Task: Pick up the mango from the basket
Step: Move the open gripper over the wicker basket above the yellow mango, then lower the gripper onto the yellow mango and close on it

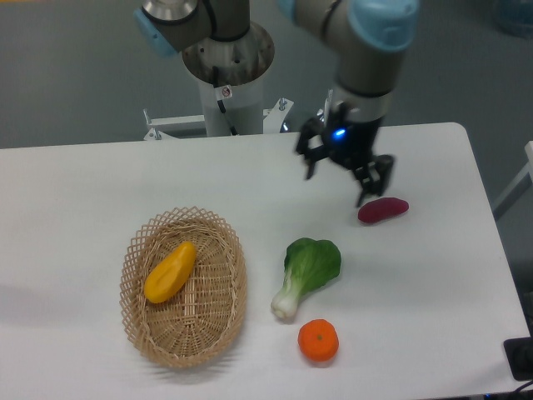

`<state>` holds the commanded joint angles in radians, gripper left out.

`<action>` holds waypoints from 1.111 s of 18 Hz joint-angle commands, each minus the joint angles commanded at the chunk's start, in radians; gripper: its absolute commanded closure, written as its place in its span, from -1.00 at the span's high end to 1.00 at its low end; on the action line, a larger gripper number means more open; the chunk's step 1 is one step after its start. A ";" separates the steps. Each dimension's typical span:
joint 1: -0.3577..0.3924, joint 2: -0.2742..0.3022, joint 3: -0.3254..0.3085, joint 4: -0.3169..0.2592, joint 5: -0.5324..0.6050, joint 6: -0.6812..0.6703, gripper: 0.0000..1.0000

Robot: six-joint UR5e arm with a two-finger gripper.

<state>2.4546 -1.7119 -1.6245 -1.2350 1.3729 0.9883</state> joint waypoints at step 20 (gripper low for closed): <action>-0.375 -0.215 -0.097 0.209 0.187 -0.195 1.00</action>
<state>2.0801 -1.9266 -1.7211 -1.0262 1.5600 0.7931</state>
